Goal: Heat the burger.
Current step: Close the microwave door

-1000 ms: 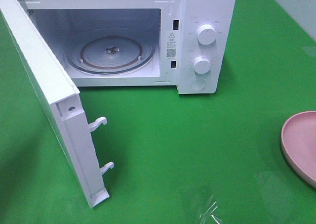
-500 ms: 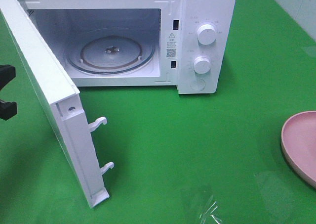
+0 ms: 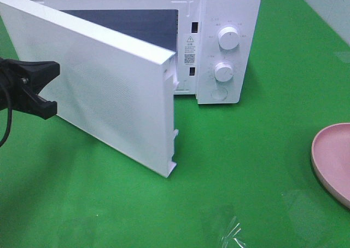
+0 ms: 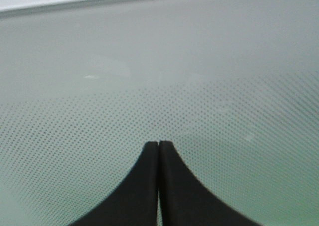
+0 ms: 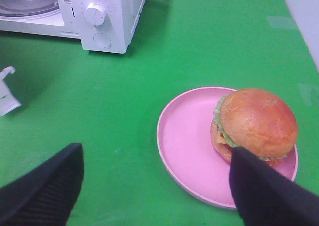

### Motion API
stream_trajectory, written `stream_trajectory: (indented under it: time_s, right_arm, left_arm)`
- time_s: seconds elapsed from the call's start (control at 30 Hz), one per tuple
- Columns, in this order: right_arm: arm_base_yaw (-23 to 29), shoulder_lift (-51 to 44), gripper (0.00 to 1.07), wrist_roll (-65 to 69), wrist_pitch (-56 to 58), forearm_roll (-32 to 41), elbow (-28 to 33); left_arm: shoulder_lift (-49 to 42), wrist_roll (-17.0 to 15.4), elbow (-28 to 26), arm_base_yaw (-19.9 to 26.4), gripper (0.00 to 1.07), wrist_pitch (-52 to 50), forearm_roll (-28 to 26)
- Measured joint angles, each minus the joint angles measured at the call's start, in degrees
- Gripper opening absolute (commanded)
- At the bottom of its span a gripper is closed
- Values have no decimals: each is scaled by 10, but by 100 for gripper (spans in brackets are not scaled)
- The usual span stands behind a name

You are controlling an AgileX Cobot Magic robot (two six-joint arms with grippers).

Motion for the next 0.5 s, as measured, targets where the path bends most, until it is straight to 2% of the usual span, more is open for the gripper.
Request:
stream_trajectory:
  time_s: [0.13,0.2,0.33,0.5]
  right_arm:
    - [0,0,76,0,0,0,0]
    - [0,0,76,0,0,0,0]
    - [0,0,76,0,0,0,0]
    - [0,0,76,0,0,0,0]
  left_arm:
    - [18,1,-24,-19,0,2,-14]
    - [41,5,-55,-49,0,7,-48]
    - [66,11,-85,-81,0,7,-75]
    - [89,15,-119,-107,0,23,-94]
